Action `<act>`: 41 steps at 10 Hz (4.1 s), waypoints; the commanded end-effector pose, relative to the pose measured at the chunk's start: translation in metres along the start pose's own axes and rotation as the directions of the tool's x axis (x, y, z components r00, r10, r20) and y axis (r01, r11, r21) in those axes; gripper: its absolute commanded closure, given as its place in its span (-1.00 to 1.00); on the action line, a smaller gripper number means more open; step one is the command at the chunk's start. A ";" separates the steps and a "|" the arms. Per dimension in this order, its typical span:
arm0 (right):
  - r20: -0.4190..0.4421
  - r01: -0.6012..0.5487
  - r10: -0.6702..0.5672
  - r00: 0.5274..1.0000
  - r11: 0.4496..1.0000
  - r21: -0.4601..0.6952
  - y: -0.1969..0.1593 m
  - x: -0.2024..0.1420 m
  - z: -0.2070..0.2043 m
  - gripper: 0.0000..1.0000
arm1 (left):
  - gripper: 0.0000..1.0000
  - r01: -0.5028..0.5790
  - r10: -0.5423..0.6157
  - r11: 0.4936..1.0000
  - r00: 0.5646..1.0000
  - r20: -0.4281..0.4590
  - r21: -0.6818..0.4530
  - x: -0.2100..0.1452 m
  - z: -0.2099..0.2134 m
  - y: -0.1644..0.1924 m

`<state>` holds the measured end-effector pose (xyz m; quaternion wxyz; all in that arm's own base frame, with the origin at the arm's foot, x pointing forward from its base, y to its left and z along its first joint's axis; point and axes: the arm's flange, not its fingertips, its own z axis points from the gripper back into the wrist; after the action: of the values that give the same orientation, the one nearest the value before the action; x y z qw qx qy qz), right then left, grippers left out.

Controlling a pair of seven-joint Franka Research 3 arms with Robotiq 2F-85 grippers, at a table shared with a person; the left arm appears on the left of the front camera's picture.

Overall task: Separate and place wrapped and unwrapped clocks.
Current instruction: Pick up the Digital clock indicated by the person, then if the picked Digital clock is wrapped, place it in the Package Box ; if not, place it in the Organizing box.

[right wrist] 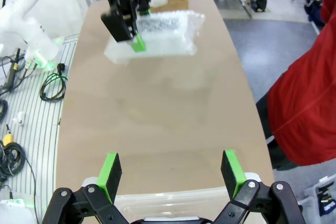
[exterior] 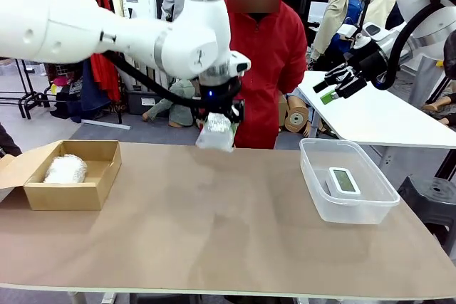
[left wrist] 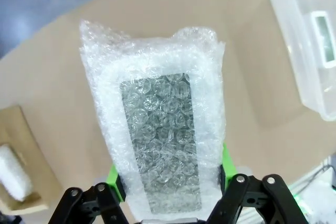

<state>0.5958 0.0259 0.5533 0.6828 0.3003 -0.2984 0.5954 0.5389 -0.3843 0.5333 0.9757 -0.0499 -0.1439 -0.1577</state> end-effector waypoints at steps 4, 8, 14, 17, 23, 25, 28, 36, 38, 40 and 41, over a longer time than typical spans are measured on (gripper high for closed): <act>-0.012 -0.007 0.007 1.000 1.000 -0.007 0.001 0.002 0.000 -1.00 | 1.00 0.050 -0.048 0.996 0.999 -0.026 0.076 0.059 0.079 -0.009; -0.012 -0.007 0.007 1.000 1.000 -0.007 0.001 0.002 0.000 -1.00 | 1.00 0.088 -0.088 0.993 0.996 -0.011 0.077 0.068 0.095 -0.003; -0.012 -0.007 0.007 1.000 1.000 -0.007 0.001 0.002 0.000 -1.00 | 1.00 0.036 -0.036 0.997 0.999 -0.010 0.066 0.052 0.094 0.002; -0.012 -0.007 0.007 1.000 1.000 -0.007 0.001 0.002 0.000 -1.00 | 1.00 0.036 -0.036 0.997 0.999 -0.010 0.066 0.052 0.094 0.002; -0.012 -0.007 0.007 1.000 1.000 -0.007 0.001 0.002 0.000 -1.00 | 1.00 0.103 -0.100 0.991 0.994 -0.039 0.080 0.040 0.098 0.002; -0.012 -0.007 0.007 1.000 1.000 -0.007 0.001 0.002 0.000 -1.00 | 1.00 0.116 -0.113 0.991 0.993 -0.046 0.072 0.019 0.113 0.014; -0.012 -0.007 0.007 1.000 1.000 -0.007 0.001 0.002 0.000 -1.00 | 1.00 0.105 -0.102 0.993 0.993 -0.056 0.045 -0.009 0.136 0.035; -0.012 -0.007 0.007 1.000 1.000 -0.007 0.001 0.002 0.000 -1.00 | 1.00 -0.123 0.146 0.879 0.989 -0.013 0.461 -0.022 0.125 0.145; -0.012 -0.007 0.007 1.000 1.000 -0.007 0.001 0.002 0.000 -1.00 | 1.00 -0.196 0.238 0.830 0.971 -0.014 0.522 -0.021 0.121 0.153; -0.012 -0.007 0.007 1.000 1.000 -0.007 0.001 0.002 0.000 -1.00 | 1.00 -0.235 0.289 0.792 0.957 -0.007 0.563 -0.020 0.122 0.152; -0.012 -0.007 0.007 1.000 1.000 -0.007 0.001 0.002 0.000 -1.00 | 1.00 -0.189 0.230 0.839 0.973 -0.018 0.511 -0.022 0.117 0.161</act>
<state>0.5957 0.0258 0.5532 0.6829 0.3003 -0.2984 0.5954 0.5367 -0.2119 0.6265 0.9698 0.2079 -0.1271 0.0068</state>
